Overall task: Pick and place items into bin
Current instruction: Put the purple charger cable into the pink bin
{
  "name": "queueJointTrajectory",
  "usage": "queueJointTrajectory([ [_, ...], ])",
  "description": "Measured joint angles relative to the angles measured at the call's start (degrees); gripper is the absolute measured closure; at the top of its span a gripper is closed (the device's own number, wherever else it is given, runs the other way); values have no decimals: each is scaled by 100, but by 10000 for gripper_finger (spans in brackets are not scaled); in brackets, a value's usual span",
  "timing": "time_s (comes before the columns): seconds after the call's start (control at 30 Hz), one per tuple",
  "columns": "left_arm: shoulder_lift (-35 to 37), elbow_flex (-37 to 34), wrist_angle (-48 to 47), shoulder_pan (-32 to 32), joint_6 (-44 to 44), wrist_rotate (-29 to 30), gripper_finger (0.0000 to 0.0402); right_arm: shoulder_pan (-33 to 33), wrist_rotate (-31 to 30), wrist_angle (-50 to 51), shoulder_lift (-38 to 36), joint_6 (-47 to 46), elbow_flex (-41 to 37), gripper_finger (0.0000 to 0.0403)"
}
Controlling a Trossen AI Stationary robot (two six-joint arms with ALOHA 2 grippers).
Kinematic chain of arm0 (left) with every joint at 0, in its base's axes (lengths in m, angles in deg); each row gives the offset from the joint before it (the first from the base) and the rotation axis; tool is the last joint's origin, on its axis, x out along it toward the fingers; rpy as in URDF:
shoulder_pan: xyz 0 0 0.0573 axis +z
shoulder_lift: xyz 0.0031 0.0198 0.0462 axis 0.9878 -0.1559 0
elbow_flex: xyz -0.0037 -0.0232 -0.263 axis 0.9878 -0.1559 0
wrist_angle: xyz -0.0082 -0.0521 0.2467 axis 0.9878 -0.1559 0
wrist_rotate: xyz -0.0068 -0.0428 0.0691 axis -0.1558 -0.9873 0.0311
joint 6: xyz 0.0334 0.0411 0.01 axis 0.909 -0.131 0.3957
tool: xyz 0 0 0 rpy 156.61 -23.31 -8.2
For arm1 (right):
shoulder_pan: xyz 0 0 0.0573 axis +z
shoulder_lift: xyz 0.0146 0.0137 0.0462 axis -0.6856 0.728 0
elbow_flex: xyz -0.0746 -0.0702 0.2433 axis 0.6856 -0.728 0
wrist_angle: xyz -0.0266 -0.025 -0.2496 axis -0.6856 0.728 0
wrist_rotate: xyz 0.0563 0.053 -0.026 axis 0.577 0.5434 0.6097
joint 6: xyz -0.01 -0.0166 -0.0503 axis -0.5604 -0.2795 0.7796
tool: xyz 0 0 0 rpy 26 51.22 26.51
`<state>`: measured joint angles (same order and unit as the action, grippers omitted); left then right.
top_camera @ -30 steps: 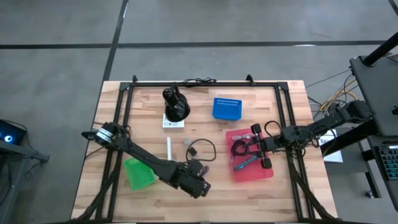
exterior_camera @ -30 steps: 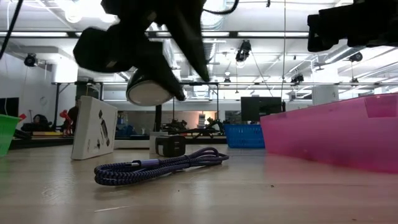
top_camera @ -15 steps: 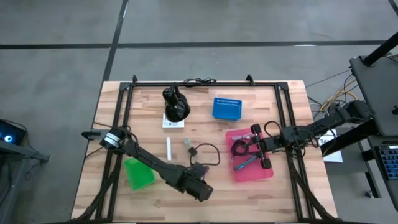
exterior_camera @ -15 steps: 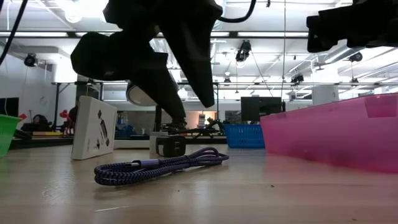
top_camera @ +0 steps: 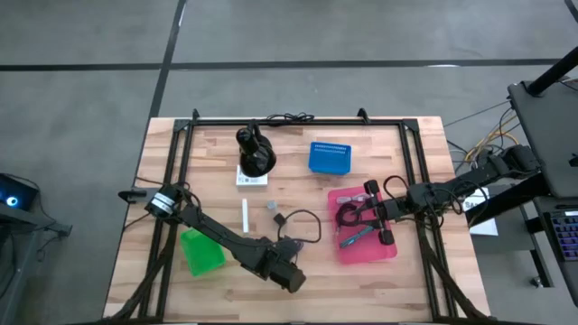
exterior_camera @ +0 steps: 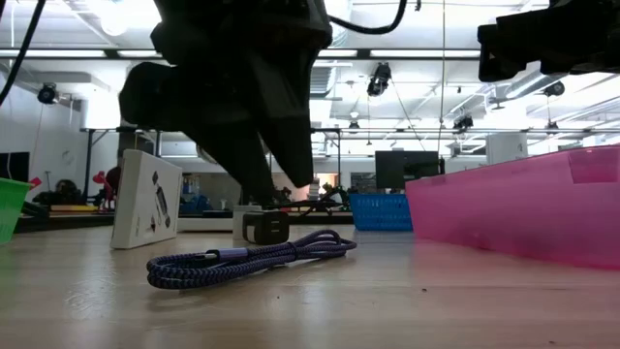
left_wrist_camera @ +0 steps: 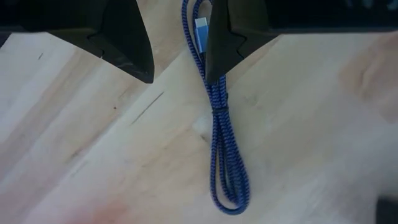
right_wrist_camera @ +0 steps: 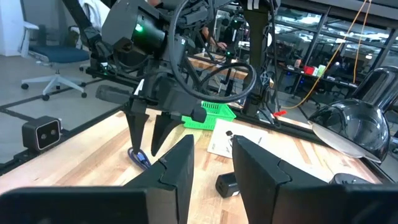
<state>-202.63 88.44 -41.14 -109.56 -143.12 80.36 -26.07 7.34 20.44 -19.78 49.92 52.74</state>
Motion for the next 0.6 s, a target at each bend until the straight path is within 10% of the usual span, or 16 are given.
queueJointTrajectory([
  [0.6, 0, -271, 19, 72, -12, -8, 272, 2, 0, 20, 0, 46, 0, 312],
])
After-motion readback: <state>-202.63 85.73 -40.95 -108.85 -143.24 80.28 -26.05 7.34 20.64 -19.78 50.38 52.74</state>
